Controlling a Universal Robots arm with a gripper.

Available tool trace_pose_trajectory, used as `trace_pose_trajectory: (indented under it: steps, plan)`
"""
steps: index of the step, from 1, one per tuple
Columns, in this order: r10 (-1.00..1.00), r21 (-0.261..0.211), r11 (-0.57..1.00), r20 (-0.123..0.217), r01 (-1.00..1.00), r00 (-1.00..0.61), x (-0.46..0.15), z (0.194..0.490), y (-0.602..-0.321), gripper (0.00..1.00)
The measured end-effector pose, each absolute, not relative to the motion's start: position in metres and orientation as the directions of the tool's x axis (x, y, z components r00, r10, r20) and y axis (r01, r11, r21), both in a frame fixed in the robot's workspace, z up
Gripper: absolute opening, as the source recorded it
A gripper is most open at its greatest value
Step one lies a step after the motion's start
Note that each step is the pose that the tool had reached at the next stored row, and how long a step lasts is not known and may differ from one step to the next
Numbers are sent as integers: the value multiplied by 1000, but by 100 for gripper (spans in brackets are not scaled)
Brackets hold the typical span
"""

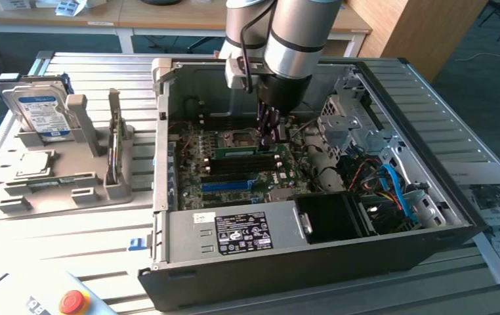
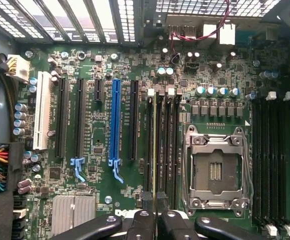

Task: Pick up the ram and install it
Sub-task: 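Insert the ram into the slot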

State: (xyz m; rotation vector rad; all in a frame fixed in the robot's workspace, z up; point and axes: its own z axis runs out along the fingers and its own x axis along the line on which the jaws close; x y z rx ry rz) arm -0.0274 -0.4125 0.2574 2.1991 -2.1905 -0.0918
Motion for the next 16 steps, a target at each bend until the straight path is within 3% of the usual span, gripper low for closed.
trace_pose_trajectory:
  steps: [16]
  plan:
    - [-1000, 67, -4, -16, -998, 3, -33, 253, -412, 12]
